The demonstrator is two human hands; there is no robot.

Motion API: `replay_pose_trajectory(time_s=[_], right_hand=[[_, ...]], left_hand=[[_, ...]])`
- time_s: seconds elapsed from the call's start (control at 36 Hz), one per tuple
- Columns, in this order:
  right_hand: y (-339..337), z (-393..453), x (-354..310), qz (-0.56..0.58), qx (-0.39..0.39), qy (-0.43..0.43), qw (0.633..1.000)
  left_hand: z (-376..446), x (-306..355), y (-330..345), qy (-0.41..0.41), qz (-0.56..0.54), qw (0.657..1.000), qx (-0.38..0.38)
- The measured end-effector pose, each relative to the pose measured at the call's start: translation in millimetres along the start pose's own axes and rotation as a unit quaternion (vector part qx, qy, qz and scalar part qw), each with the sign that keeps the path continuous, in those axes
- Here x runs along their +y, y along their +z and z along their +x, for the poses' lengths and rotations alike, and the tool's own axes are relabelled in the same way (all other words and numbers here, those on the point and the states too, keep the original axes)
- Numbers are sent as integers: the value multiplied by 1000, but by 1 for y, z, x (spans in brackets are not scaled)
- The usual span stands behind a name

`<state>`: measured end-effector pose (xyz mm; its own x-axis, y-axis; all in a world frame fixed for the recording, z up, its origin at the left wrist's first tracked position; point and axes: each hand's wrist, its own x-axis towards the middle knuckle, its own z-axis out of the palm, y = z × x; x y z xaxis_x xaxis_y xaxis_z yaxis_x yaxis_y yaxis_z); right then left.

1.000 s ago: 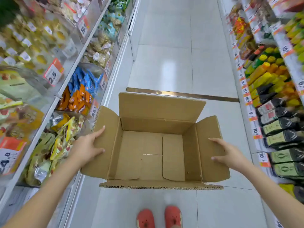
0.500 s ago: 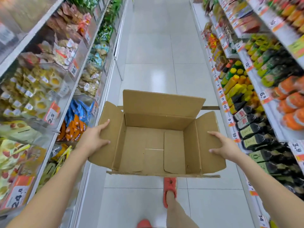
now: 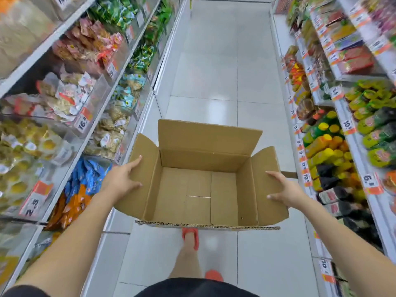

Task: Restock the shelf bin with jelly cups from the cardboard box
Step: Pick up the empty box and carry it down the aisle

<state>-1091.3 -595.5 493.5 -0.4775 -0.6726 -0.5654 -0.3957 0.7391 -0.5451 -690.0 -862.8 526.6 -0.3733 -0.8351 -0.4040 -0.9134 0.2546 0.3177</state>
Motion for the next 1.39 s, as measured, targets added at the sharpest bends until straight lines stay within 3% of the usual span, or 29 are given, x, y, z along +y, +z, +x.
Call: replay_pose_trajectory(time_s=[0.31, 0.72, 1.39], right_hand=[[-87, 200, -99, 13, 6, -17, 1000], [-252, 486, -210, -83, 17, -44, 995], [-465, 931, -445, -134, 1, -15, 991]], left_hand=[[220, 62, -81, 8, 11, 1000, 8], [509, 197, -154, -6, 20, 999, 24], [976, 345, -329, -27, 1, 999, 31]])
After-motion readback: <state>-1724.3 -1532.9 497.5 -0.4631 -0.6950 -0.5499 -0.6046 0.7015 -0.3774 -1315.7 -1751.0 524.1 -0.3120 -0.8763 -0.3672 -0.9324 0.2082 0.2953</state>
